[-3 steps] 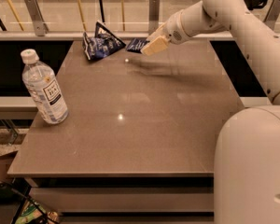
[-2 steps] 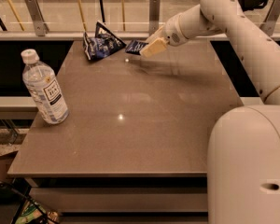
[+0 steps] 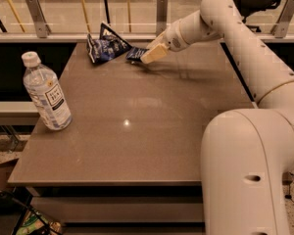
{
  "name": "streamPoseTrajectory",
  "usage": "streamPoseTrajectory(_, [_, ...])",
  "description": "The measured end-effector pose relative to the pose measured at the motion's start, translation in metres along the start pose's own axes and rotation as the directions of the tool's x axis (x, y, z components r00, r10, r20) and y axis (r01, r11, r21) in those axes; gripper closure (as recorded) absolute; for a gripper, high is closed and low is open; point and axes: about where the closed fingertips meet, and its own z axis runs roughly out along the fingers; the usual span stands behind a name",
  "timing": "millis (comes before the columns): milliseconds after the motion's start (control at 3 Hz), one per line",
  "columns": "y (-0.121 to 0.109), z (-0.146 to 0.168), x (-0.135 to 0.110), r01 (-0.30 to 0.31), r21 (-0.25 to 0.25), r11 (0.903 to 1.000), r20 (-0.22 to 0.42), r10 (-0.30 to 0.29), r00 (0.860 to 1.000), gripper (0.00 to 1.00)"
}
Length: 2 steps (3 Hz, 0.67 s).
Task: Move rxbar blueberry near blue chip bag
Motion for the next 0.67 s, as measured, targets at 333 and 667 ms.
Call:
streamPoseTrajectory(333, [-0.0005, 0.0134, -0.0006, -0.001, -0.014, 0.9999, -0.014, 0.001, 1.000, 1.00])
streamPoseTrajectory(667, [0.0005, 0.0165, -0.0003, -0.001, -0.018, 0.9998, -0.014, 0.001, 1.000, 0.84])
